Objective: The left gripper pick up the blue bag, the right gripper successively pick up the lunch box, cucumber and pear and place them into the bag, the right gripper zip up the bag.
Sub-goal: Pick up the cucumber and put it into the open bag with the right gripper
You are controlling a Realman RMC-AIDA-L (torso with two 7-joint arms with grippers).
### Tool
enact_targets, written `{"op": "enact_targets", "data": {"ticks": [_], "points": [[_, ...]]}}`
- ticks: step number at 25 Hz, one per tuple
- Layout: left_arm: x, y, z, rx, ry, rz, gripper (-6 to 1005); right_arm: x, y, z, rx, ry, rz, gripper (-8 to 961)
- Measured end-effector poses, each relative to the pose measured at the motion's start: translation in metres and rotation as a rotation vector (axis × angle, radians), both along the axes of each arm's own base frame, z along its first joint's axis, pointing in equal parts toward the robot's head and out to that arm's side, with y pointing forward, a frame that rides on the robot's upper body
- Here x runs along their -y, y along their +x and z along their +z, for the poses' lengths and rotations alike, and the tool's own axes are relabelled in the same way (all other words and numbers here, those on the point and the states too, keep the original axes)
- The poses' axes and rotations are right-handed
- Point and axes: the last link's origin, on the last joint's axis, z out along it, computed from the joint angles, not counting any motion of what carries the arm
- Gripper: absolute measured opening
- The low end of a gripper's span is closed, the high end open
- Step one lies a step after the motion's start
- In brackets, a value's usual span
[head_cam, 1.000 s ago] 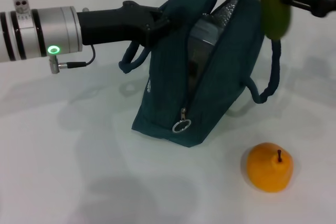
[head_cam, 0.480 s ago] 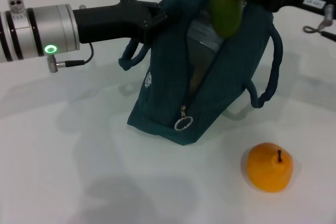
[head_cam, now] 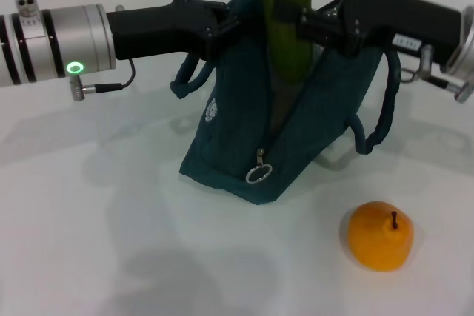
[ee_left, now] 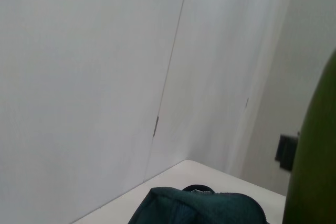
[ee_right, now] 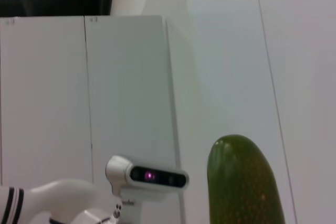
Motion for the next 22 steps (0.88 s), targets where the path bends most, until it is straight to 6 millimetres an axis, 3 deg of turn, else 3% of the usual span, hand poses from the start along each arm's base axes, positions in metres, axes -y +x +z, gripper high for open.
{"op": "enact_targets", "data": {"ticks": [7, 14, 22], "points": [[-0.001, 0.000, -0.001, -0.005, -0.002, 0.000, 41, 0.006, 0.017, -0.006, 0.027, 0.073, 0.003, 585], [0.000, 0.000, -0.002, -0.002, -0.009, 0.006, 41, 0.009, 0.017, -0.016, 0.066, 0.088, 0.038, 585], [-0.001, 0.000, -0.002, 0.001, -0.004, 0.011, 41, 0.008, 0.022, -0.013, 0.050, 0.111, 0.005, 615]]}}
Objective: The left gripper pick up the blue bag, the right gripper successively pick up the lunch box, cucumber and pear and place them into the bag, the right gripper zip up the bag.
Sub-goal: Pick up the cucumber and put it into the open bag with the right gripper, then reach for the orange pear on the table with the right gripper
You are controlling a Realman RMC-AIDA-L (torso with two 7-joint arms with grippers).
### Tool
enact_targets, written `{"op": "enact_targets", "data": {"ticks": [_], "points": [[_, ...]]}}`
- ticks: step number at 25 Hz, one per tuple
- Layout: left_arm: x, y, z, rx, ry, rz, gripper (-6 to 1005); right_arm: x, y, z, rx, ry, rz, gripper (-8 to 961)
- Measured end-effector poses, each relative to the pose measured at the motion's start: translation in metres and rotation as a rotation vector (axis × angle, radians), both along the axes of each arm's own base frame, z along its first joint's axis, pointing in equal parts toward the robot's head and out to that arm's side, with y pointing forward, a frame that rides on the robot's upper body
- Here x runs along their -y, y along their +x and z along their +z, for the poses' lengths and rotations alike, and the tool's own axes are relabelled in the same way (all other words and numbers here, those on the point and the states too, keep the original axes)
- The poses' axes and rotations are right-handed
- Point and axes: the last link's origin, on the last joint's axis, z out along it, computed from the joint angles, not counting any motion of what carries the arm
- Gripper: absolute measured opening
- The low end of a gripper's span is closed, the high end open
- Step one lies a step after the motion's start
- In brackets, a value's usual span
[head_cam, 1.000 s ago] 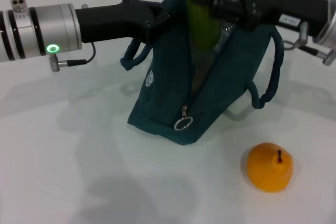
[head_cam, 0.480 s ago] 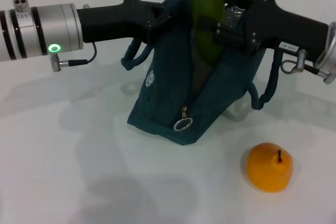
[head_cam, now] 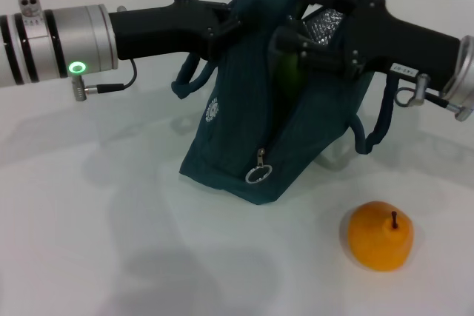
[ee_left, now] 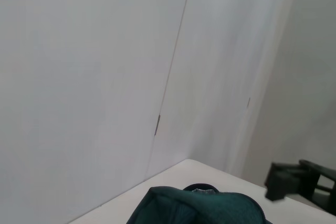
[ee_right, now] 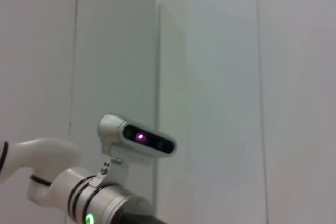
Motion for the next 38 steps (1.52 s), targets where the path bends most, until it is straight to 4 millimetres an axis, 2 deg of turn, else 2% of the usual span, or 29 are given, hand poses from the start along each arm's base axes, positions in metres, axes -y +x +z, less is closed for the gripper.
{"op": "enact_targets", "data": {"ticks": [5, 10, 14, 19, 22, 27, 32, 38], "points": [[0.001, -0.002, 0.000, 0.003, 0.002, 0.008, 41, 0.002, 0.006, 0.008, -0.040, 0.040, -0.014, 768], [0.002, -0.005, 0.001, 0.006, 0.004, 0.017, 42, 0.018, 0.021, 0.029, -0.009, 0.038, 0.024, 868], [0.003, -0.007, 0.001, 0.006, 0.005, 0.024, 42, 0.046, 0.048, 0.054, 0.103, -0.037, 0.088, 861], [0.003, -0.008, 0.000, 0.004, 0.007, 0.025, 42, 0.079, 0.081, 0.076, 0.148, -0.092, 0.130, 847], [0.002, -0.008, -0.001, 0.002, 0.009, 0.025, 42, 0.091, 0.098, 0.077, 0.171, -0.127, 0.094, 825], [0.002, -0.007, -0.003, -0.006, 0.005, 0.021, 42, 0.103, 0.119, 0.065, 0.198, -0.169, 0.011, 789], [0.002, -0.006, -0.004, -0.007, 0.003, 0.019, 42, 0.110, 0.124, 0.044, 0.213, -0.214, -0.027, 752], [0.002, -0.007, -0.008, -0.006, -0.008, 0.020, 42, 0.112, 0.130, 0.033, 0.237, -0.204, -0.074, 709]]}}
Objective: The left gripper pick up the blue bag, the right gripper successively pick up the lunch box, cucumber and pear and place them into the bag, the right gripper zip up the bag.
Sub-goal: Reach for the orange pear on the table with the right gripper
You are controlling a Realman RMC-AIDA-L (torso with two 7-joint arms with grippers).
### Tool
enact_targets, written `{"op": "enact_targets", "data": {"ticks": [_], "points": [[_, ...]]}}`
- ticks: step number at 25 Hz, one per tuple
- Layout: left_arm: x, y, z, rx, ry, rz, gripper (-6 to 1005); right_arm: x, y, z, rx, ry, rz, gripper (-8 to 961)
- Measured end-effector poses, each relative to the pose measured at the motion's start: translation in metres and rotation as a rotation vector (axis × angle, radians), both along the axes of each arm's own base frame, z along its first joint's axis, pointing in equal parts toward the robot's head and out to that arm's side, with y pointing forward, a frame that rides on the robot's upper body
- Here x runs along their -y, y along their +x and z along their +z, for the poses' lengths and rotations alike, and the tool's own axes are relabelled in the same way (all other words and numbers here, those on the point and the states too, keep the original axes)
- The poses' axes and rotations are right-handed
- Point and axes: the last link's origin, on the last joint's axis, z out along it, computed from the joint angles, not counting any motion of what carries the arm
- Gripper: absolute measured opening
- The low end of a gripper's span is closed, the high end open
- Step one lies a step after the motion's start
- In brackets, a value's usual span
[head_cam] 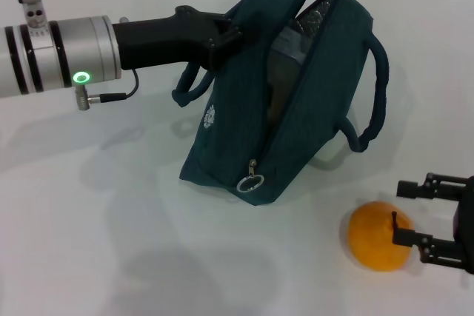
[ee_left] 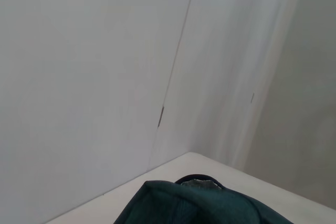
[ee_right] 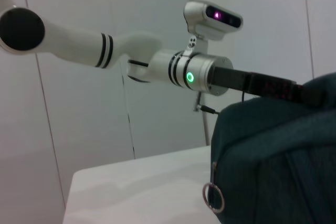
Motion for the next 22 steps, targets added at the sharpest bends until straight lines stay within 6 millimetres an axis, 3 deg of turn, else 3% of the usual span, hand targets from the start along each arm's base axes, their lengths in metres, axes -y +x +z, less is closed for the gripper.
{"op": "enact_targets", "data": {"ticks": [2, 7, 22], "points": [[0.000, 0.000, 0.000, -0.001, 0.000, -0.002, 42, 0.001, 0.000, -0.003, 0.007, -0.003, -0.002, 694], [0.001, -0.001, -0.001, -0.002, 0.000, 0.000, 42, 0.000, 0.000, -0.013, 0.028, -0.005, -0.011, 495], [0.001, -0.002, -0.001, -0.003, 0.000, 0.003, 42, -0.005, 0.001, -0.019, 0.060, 0.031, 0.004, 395]]}}
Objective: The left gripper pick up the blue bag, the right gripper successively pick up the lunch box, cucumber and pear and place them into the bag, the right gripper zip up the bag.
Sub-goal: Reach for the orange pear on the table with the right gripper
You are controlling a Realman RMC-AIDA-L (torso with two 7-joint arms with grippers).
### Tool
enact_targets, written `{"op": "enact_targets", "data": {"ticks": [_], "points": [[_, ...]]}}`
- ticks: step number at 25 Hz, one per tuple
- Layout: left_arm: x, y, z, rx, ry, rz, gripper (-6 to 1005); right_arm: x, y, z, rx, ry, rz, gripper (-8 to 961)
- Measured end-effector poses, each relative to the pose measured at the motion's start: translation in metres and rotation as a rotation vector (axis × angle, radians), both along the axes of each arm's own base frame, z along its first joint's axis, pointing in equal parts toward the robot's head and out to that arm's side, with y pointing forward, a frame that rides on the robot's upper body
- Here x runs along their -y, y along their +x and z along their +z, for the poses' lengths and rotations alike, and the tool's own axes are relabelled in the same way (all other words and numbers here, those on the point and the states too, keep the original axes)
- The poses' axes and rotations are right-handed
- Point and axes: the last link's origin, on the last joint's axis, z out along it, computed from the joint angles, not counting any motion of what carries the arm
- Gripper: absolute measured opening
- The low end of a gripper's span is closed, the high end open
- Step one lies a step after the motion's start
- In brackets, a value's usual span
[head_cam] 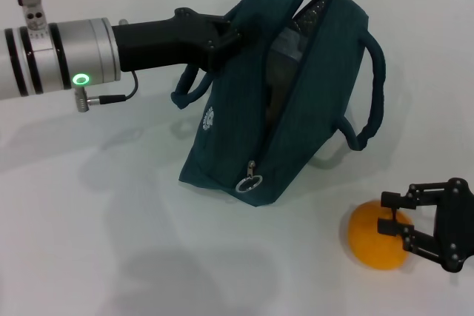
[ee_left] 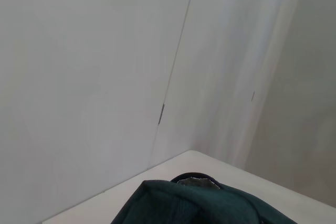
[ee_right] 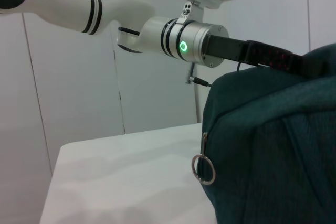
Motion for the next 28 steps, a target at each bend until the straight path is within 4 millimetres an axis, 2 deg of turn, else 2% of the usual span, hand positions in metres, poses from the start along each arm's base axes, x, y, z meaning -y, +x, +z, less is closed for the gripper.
{"op": "enact_targets", "data": {"ticks": [4, 10, 28], "points": [[-0.0004, 0.0008, -0.0001, 0.000, 0.000, -0.002, 42, -0.0006, 0.0000, 0.0009, 0.000, 0.007, 0.000, 315], [-0.0007, 0.0016, 0.0000, 0.003, 0.001, -0.003, 42, -0.0010, 0.0000, 0.0018, 0.002, 0.014, 0.008, 283], [0.0010, -0.0005, -0.0033, 0.013, -0.011, 0.010, 42, 0.0069, 0.0023, 0.0038, -0.005, 0.034, 0.049, 281]]}}
